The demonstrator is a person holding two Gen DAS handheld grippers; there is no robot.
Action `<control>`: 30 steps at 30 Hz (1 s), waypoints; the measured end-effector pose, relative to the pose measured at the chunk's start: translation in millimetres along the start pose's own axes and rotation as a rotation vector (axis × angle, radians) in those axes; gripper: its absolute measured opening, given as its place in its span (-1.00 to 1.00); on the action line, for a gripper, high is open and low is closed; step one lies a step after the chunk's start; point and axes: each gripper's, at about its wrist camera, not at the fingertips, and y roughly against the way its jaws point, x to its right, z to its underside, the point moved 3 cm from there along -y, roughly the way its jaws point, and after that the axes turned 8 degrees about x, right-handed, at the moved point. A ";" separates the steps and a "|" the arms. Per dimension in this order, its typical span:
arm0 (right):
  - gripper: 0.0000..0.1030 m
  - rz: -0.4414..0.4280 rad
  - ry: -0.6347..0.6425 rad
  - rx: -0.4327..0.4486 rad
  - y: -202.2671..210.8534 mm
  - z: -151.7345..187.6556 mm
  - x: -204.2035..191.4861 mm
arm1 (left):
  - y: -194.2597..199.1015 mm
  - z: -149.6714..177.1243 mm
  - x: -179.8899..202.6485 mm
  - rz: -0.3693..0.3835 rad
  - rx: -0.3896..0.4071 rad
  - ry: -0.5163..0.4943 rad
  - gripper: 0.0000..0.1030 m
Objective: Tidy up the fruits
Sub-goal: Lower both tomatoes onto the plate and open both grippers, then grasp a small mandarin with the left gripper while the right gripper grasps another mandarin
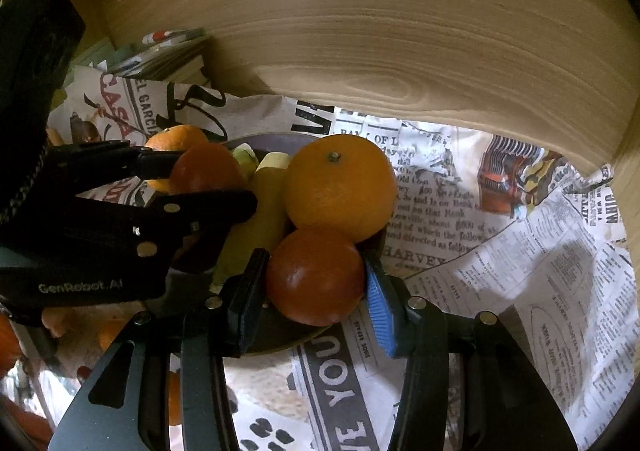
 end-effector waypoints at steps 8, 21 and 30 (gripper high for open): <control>0.44 0.037 -0.003 0.060 11.7 -5.2 3.7 | 15.2 -2.1 -4.7 0.007 0.021 0.040 0.18; 0.44 0.068 0.026 0.165 57.8 -22.3 -13.2 | 94.9 -2.6 -20.5 -0.078 0.174 0.039 0.27; 0.49 0.075 0.053 0.224 93.4 -23.3 -40.1 | 133.7 13.7 -23.9 -0.109 0.211 0.033 0.27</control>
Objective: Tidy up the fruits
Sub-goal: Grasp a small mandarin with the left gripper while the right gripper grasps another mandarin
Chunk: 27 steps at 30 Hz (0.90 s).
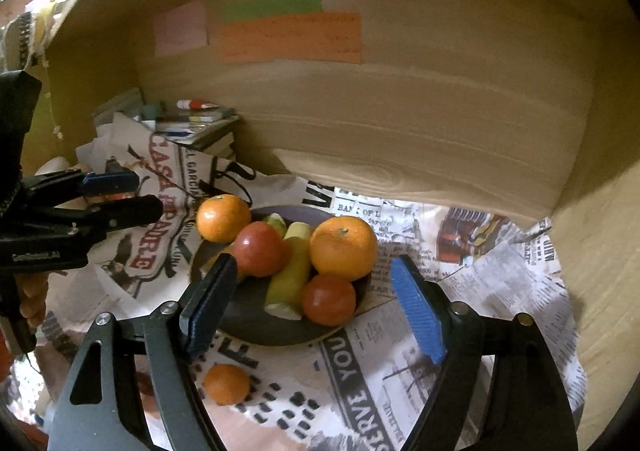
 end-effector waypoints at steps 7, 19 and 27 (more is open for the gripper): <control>0.49 -0.012 0.000 -0.018 10.6 11.0 -18.1 | 26.0 20.4 -2.0 -0.014 0.009 -0.003 0.35; 0.49 -0.067 0.002 -0.132 -1.8 50.9 -47.4 | 28.6 66.6 -9.9 -0.015 -0.078 0.026 0.35; 0.35 -0.092 -0.011 -0.237 -23.4 75.6 -53.3 | 18.4 85.7 -8.6 0.002 -0.126 0.021 0.34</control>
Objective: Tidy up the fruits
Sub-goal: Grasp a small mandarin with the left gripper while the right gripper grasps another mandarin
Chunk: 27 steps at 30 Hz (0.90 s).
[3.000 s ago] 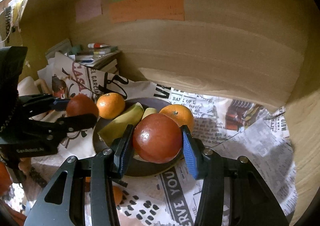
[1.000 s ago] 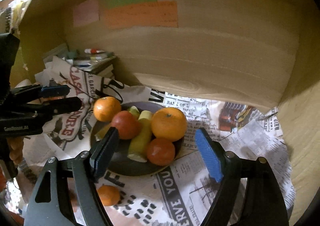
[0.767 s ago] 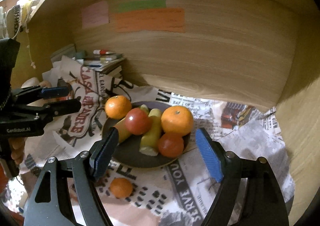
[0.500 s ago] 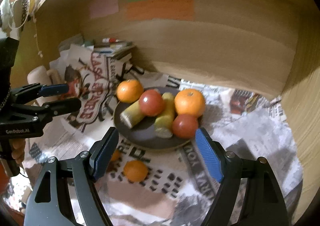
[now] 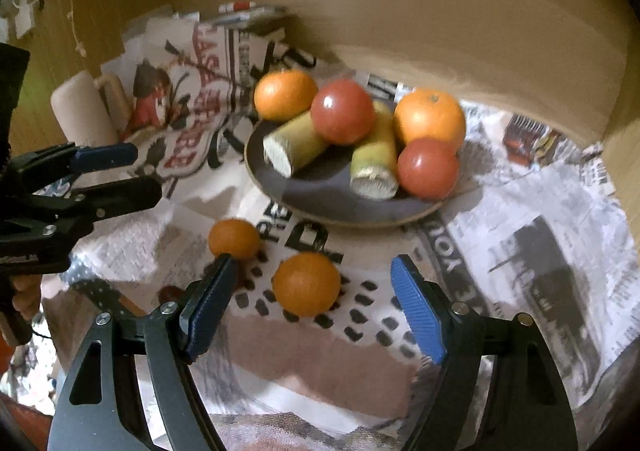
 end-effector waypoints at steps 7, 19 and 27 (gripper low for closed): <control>-0.27 -0.045 -0.007 -0.076 -13.7 7.8 0.1 | -13.2 5.6 14.3 0.040 -0.020 -0.007 0.34; -0.31 -0.036 -0.023 -0.037 4.1 3.3 14.6 | -39.0 6.2 34.7 0.092 -0.073 -0.018 0.19; -0.31 -0.026 -0.043 -0.022 9.1 0.0 25.7 | -59.2 12.6 35.7 0.124 -0.143 0.019 -0.11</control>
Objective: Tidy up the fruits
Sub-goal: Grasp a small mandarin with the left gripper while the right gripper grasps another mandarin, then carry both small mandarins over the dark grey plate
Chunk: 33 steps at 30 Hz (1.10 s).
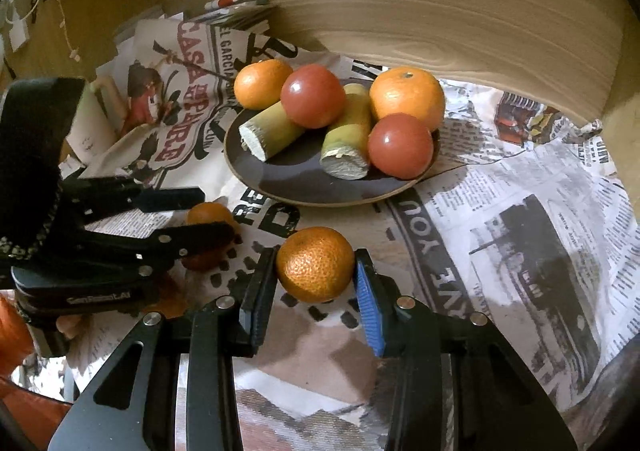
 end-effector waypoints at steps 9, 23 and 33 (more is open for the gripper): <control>-0.31 -0.003 -0.007 0.014 -0.1 -4.1 4.8 | -0.2 -2.0 6.5 0.031 -0.003 -0.023 -0.35; -0.31 -0.007 0.026 0.053 -3.9 -21.4 2.5 | 23.5 -36.0 -13.4 0.004 0.102 -0.011 -0.35; -0.31 0.002 0.048 0.078 -13.2 -36.8 8.3 | 20.9 -59.6 -20.8 -0.011 0.138 -0.013 -0.35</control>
